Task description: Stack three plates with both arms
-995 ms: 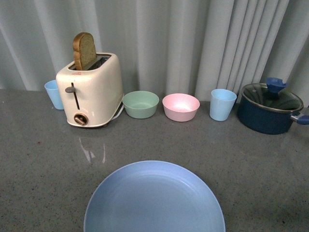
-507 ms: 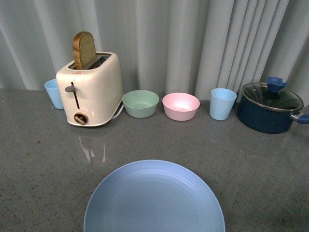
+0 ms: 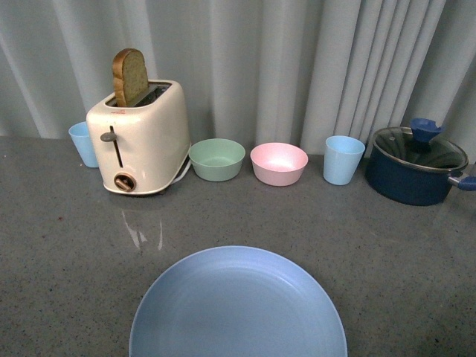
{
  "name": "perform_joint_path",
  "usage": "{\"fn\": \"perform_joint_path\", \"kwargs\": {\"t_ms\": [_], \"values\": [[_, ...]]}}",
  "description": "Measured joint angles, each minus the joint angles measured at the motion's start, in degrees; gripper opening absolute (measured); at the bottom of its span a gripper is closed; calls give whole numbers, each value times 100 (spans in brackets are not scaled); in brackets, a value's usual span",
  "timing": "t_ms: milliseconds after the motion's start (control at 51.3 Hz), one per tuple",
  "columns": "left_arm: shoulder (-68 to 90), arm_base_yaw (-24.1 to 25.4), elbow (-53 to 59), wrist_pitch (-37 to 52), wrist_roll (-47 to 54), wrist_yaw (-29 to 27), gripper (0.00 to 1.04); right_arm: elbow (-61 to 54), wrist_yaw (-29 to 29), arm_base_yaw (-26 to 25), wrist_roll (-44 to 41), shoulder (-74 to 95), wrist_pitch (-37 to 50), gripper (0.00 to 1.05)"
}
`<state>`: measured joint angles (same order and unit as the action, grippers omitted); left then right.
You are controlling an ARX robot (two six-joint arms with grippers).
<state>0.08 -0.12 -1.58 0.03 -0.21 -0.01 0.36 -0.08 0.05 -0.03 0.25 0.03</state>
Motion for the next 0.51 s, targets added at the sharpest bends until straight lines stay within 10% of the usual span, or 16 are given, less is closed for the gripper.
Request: {"fn": "perform_joint_path", "kwargs": {"t_ms": [312,507], "values": [[0,0,0,0,0,2,98,0,0,0,0,0,0,97],[0,0,0,0,0,2,98,0,0,0,2,0,0,97]]}}
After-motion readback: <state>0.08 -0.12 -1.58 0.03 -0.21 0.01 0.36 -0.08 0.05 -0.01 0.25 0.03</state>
